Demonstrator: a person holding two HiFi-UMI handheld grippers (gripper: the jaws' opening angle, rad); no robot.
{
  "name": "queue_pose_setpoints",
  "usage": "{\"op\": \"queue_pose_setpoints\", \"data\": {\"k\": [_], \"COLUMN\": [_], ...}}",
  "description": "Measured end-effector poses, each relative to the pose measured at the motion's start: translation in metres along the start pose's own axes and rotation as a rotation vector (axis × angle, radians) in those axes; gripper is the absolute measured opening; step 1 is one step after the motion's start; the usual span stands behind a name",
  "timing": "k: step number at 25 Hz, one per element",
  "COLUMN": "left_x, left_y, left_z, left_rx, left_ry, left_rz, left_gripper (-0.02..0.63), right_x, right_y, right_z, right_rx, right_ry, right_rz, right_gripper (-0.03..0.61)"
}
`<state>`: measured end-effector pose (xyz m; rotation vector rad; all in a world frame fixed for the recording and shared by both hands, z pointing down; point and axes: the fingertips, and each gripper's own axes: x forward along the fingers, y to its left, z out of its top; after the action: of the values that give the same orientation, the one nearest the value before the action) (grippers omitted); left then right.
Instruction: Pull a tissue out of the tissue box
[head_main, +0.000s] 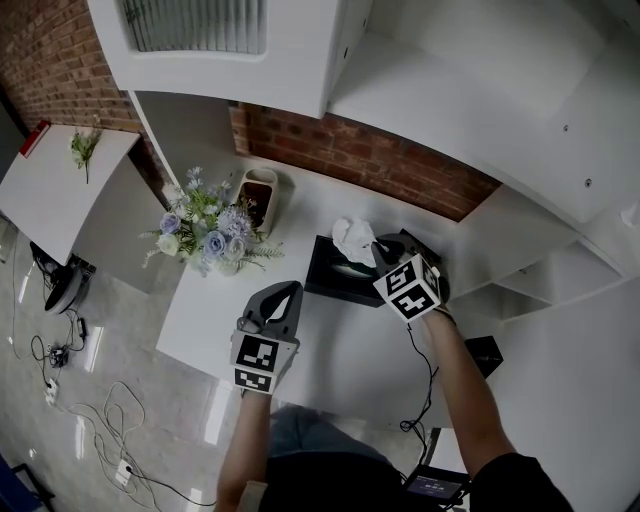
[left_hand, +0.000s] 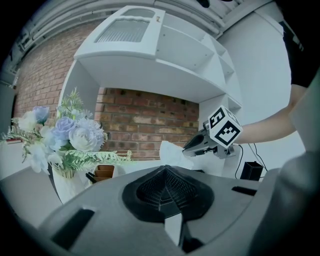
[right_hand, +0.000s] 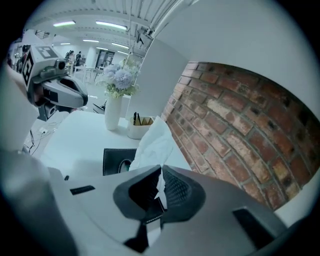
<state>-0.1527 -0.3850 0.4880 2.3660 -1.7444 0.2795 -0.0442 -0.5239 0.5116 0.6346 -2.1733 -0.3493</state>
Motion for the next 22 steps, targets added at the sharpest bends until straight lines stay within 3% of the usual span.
{"op": "queue_pose_setpoints", "data": {"k": [5,13,22], "left_x": [-0.004,-0.013,-0.020], "left_y": [0.001,-0.003,-0.017], "left_z": [0.008,0.037,0.081], "left_rx": [0.006,0.030,0.074], "left_ry": [-0.020,-0.085,-0.173], "left_rz": [0.000,-0.003,-0.030], "left_gripper": [0.009,0.009,0.009], "right_x": [-0.029,-0.098,-0.176], "right_y": [-0.007,-0.031,-0.029], "right_z": [0.020,0.037,0.011], "right_rx": [0.092,0.414,0.693], "right_ry": [-0.096,-0.352,-0.578], "right_rz": [-0.050,-0.183,-0.354], "right_gripper": [0.000,0.000,0.000]}}
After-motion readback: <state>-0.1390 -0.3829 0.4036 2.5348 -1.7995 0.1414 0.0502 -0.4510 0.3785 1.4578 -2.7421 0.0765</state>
